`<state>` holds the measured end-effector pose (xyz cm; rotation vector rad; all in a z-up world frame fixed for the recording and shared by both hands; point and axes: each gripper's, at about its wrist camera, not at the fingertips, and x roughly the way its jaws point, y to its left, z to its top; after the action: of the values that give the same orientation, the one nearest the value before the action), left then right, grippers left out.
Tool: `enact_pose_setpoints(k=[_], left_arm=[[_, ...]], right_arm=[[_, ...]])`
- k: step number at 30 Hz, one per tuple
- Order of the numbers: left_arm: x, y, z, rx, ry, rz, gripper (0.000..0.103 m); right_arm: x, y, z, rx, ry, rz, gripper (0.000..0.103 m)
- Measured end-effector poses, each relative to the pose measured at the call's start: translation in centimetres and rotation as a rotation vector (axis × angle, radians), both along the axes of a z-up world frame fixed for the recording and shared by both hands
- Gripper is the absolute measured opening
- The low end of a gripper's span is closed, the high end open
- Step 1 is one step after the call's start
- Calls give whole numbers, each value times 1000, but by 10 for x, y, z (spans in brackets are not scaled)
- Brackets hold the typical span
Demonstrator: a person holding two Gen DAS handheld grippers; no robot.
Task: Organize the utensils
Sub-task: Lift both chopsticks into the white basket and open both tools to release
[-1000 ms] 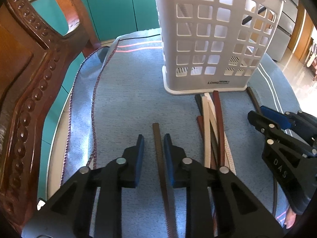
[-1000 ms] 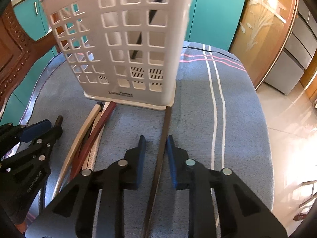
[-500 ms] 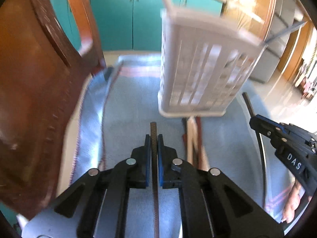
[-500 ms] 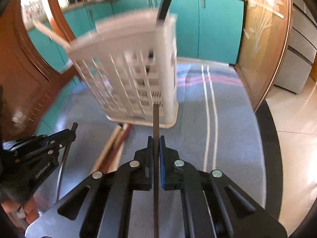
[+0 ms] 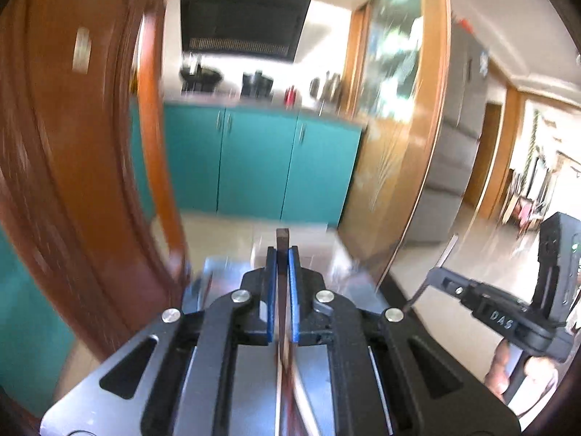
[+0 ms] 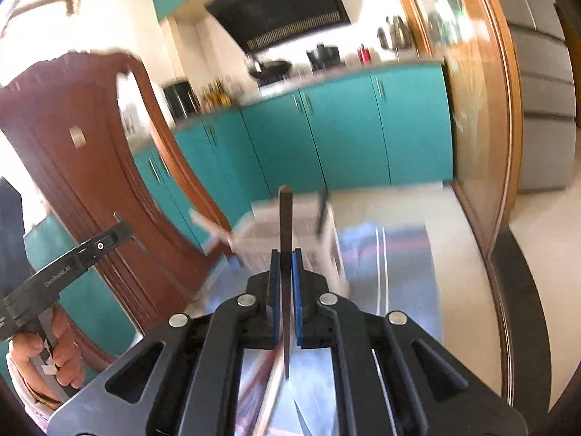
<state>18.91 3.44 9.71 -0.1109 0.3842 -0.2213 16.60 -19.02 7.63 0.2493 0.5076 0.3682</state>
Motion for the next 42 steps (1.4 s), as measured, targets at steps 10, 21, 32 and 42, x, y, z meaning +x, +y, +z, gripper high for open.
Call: enact_pose_setpoints(k=[10,21,32,42], left_arm=[[55,-15,80,-2,-181,82,7],[95,-20,65,14,-166,152,7],[117,-32,-4,68,-53,188,7],[43,-14,-30,41,-88,153,29]], right_arm=[[50,6,85,68,-248,-162,7],[100,25,28,-60,-184,-201,7],[67,3,7,-18,-195,-212,44],[-3,-48,-41,32,-193,-367,53]])
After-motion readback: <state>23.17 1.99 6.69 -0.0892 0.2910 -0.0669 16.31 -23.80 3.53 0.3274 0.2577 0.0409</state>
